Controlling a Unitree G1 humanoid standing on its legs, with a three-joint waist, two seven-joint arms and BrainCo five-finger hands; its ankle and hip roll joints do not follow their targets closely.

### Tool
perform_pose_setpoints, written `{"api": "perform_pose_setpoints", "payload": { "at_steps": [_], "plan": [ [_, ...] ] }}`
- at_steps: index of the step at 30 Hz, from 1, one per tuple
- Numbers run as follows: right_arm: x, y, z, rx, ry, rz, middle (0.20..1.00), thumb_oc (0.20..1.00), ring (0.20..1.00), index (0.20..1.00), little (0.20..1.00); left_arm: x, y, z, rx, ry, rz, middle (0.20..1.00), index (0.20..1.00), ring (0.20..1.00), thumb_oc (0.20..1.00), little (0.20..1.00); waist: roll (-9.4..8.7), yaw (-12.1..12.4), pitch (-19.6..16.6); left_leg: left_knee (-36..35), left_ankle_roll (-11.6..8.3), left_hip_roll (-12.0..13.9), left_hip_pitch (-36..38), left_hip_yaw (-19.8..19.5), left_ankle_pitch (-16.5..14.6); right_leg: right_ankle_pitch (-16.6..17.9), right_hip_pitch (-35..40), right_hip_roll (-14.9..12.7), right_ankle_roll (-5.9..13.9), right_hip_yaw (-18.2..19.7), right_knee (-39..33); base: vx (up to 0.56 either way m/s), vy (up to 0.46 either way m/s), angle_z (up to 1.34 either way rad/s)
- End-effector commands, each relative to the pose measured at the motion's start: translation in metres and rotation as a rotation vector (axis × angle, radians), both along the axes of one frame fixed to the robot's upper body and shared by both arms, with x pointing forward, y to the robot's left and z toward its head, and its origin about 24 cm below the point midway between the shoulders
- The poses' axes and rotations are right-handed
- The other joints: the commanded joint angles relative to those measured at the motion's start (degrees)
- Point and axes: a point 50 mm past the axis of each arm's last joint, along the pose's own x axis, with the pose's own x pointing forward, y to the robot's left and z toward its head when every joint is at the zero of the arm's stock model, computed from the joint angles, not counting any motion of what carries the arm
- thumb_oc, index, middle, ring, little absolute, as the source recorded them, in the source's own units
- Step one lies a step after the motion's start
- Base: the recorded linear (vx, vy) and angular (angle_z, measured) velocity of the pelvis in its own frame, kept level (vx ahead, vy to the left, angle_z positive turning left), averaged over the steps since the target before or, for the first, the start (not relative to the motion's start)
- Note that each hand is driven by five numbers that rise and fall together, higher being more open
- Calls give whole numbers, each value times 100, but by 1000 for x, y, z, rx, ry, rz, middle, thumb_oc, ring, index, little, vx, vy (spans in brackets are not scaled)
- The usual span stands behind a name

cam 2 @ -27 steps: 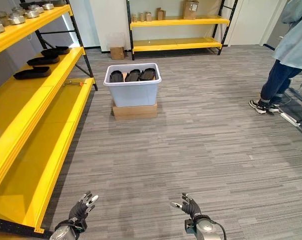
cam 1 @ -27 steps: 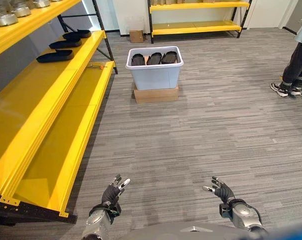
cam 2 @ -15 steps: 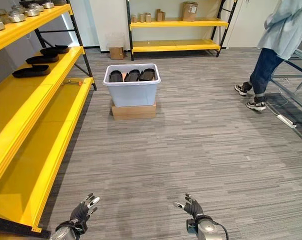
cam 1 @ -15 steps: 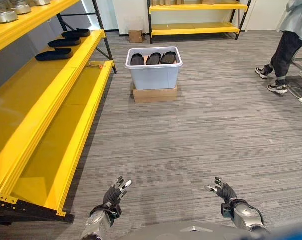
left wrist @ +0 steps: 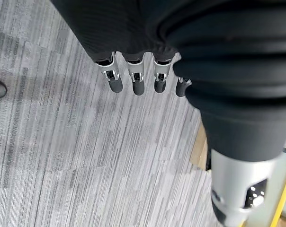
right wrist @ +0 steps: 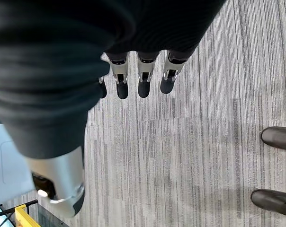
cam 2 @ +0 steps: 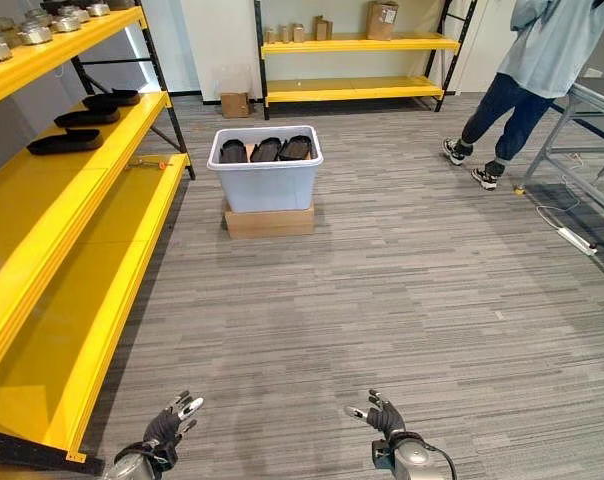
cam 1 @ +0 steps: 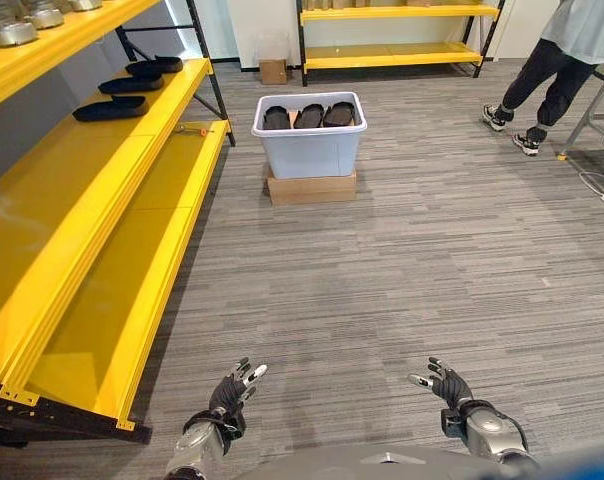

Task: Move parts from the plastic box to the shelf.

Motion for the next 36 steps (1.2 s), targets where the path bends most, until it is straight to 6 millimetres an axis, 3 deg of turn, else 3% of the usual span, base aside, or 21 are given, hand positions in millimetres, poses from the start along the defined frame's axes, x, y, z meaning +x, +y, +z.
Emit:
{"api": "perform_pose_setpoints", "payload": {
  "at_steps": [1,14,21,24,26,28,30,32,35,36],
  "plan": [
    [20,-6,8,-54,-54,20,1000,1000,1000,1000,1000,20,-5,3,-5,-22,12,1000,1000,1000,1000,1000,-98,125,-283,30,-216,187,-300,330,281,206,-162,-307,242,-254,30,0,0,0],
    [15,-7,4,21,-5,41,1000,1000,1000,1000,1000,14,-8,-1,-39,20,-74,1000,1000,1000,1000,1000,-109,128,-279,30,-168,147,-242,327,276,192,-80,-328,240,-287,30,13,48,1],
    [18,-9,7,18,-34,50,1000,1000,1000,1000,1000,11,-6,-3,-35,44,-84,1000,1000,1000,1000,1000,-132,56,-285,30,-34,43,-137,371,233,174,68,-391,243,-285,53,26,133,3],
    [24,-8,11,21,-61,37,1000,1000,1000,1000,1000,14,-6,-2,-2,48,-117,1000,1000,1000,1000,1000,-138,35,-234,92,98,-19,-151,393,209,14,-48,-424,245,-305,485,-17,199,4],
    [35,-3,17,26,-92,32,1000,1000,1000,1000,1000,21,-7,0,1,33,-133,1000,1000,1000,1000,1000,-93,16,-127,185,218,-24,-212,434,223,-160,-365,-501,295,-415,1319,-65,235,-2],
    [45,1,23,20,-121,28,1000,1000,1000,1000,1000,29,-10,3,23,17,-165,1000,1000,1000,1000,1000,-74,49,-1,248,308,-65,-293,489,218,14,-852,-733,517,-619,2270,-70,185,-18],
    [57,2,31,10,-147,35,1000,1000,1000,1000,1000,33,-11,6,55,7,-161,1000,1000,1000,1000,1000,-81,27,149,220,318,-132,-249,551,156,276,-1390,-711,669,-701,2766,-4,126,-25],
    [63,0,36,-13,-161,57,1000,1000,1000,1000,1000,42,-12,10,54,-18,-155,1000,1000,1000,1000,1000,-182,-116,261,217,299,-266,-171,494,13,501,-1720,-442,614,-549,2213,107,22,-23],
    [61,-2,37,-19,-172,66,1000,1000,1000,1000,1000,46,-14,13,59,-33,-168,1000,1000,1000,1000,1000,-250,-187,309,236,290,-338,-125,451,-68,708,-1822,-312,585,-477,1670,176,-42,22],
    [59,-5,37,-32,-185,58,1000,1000,1000,1000,1000,49,-16,15,67,-41,-198,1000,1000,1000,1000,1000,-353,-228,353,271,329,-451,-74,387,-181,1064,-2033,-273,628,-468,1155,275,-80,31]
  ]
}}
